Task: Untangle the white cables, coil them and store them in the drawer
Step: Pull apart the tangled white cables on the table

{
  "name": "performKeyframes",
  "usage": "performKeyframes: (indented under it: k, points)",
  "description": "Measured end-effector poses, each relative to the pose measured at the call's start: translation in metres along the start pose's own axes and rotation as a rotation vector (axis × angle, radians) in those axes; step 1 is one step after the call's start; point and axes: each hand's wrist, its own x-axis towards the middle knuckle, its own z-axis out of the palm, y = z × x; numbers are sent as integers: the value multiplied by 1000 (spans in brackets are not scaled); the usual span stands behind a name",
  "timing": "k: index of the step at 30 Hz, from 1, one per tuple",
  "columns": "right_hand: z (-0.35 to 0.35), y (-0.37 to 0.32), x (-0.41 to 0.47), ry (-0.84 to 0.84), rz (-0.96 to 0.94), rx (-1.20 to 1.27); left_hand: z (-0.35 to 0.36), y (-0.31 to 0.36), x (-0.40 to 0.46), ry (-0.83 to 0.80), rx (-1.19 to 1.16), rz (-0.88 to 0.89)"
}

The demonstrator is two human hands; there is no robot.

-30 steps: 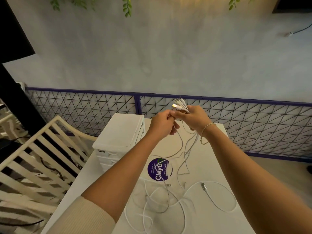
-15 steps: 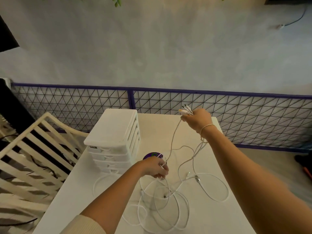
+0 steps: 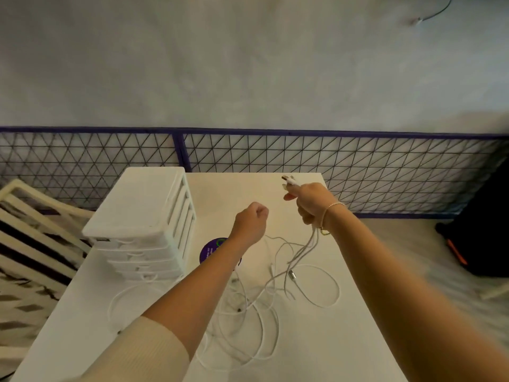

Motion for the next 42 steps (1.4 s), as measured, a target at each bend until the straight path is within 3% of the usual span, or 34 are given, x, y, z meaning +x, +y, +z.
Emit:
performKeyframes:
  k: [6,9,14,19,26,33,34,38,42]
  points:
    - [-10,25,-2,-66,165,129,56,18,10,-380,378,113]
    - [-17,40,0,-66,239,195,85,18,7,-557,452,101]
    - [-28,67,8,-78,300,220,122,1,-4,-713,561,69]
    - [-36,91,14,-44,327,206,149,-32,-6,-662,767,-47]
    - [-36,114,20,-67,331,144,172,-59,-9,-469,728,-191]
    - [-41,118,22,-73,240,82,166,-52,-6,-414,392,-380]
    - [-41,117,22,-66,211,62,162,-48,-4,-386,267,-387]
    - [-41,113,24,-15,114,-21,132,-14,-2,-249,-607,-460]
    - [-34,101,23,15,-78,-194,94,16,-9,-304,-829,-328]
